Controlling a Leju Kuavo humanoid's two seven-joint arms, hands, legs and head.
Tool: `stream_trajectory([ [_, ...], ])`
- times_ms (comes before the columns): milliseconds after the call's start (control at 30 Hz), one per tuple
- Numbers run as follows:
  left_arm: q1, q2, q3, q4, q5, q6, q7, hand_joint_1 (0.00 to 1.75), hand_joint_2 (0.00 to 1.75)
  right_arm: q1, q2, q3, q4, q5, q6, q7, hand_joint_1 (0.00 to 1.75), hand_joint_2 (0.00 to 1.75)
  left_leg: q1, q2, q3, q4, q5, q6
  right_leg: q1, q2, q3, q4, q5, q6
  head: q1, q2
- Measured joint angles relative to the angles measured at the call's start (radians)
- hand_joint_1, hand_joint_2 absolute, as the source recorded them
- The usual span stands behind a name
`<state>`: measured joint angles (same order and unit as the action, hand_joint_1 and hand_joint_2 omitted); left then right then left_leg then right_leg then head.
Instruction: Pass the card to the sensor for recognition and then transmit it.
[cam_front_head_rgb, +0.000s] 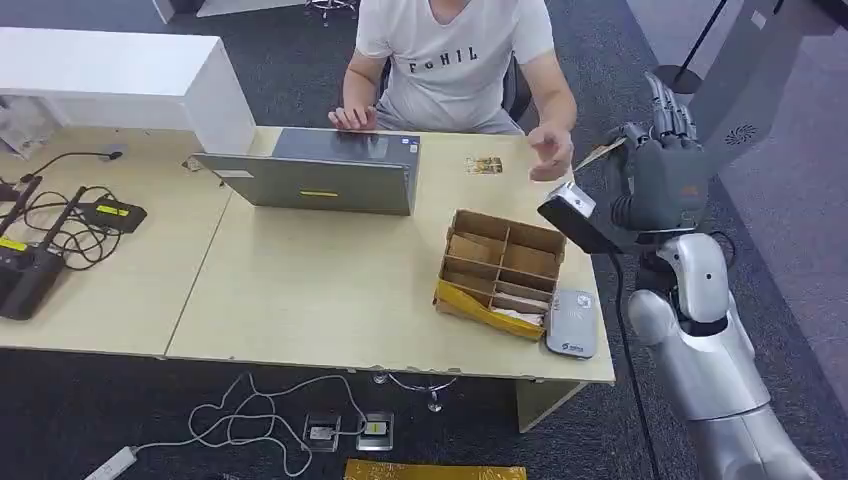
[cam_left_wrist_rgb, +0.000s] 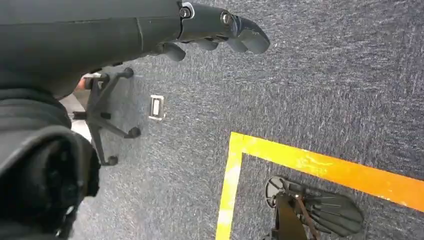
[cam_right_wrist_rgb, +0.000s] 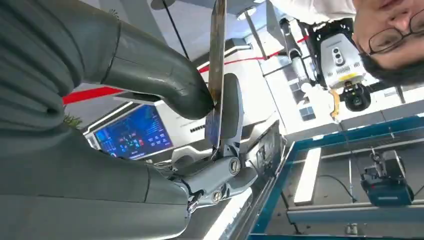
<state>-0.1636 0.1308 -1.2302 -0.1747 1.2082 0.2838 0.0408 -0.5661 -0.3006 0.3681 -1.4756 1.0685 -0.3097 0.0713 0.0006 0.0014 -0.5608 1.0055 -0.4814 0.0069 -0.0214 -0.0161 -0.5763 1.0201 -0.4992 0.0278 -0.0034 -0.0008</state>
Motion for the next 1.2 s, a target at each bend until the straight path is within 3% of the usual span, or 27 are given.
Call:
stream_trajectory([
  [433, -0.007, -0.002, -0.012, 0.000, -0.021, -0.011, -0.003, 0.00, 0.00, -0.030, 0.030, 0.008, 0.184, -0.018, -0.061, -0.039, 1.75, 1.75, 0.000, -0.001, -0.001, 0.000, 0.000, 0.000, 0.000, -0.001, 0.000, 0.000, 0.000, 0.000, 0.000, 0.000],
  [1000, -0.009, -0.003, -0.032, 0.000, -0.038, -0.018, -0.003, 0.00, 0.00, -0.032, 0.049, 0.020, 0.272, -0.001, -0.040, 0.007, 1.75, 1.75, 0.000, -0.001, -0.001, 0.000, 0.000, 0.000, 0.000, -0.001, -0.001, 0.000, 0.000, 0.000, 0.000, 0.000],
  [1033, -0.009, -0.003, -0.033, 0.000, -0.039, -0.018, -0.003, 0.00, 0.00, -0.031, 0.049, 0.020, 0.273, -0.001, -0.037, 0.010, 1.17, 1.75, 0.000, -0.001, -0.001, 0.000, 0.000, 0.000, 0.000, -0.001, -0.001, 0.000, 0.000, 0.000, 0.000, 0.000],
  [1067, -0.009, -0.003, -0.035, 0.000, -0.039, -0.018, -0.003, 0.00, 0.00, -0.029, 0.049, 0.020, 0.273, -0.001, -0.034, 0.013, 0.17, 1.75, 0.000, -0.001, -0.001, 0.000, 0.000, 0.000, 0.000, -0.001, -0.001, 0.000, 0.000, 0.000, 0.000, 0.000],
  [1100, -0.009, -0.003, -0.037, 0.000, -0.040, -0.018, -0.003, 0.00, 0.00, -0.027, 0.048, 0.020, 0.273, -0.002, -0.034, 0.018, 0.00, 1.75, 0.000, -0.001, -0.001, 0.000, 0.000, 0.000, 0.000, -0.001, -0.001, 0.000, 0.000, 0.000, 0.000, 0.000],
  [1200, -0.009, -0.003, -0.040, 0.000, -0.042, -0.021, -0.003, 0.00, 0.00, -0.016, 0.043, 0.019, 0.272, 0.002, -0.039, 0.034, 0.00, 1.75, 0.000, -0.001, -0.001, 0.000, 0.000, 0.000, 0.000, -0.001, -0.001, 0.000, 0.000, 0.000, 0.000, 0.000],
])
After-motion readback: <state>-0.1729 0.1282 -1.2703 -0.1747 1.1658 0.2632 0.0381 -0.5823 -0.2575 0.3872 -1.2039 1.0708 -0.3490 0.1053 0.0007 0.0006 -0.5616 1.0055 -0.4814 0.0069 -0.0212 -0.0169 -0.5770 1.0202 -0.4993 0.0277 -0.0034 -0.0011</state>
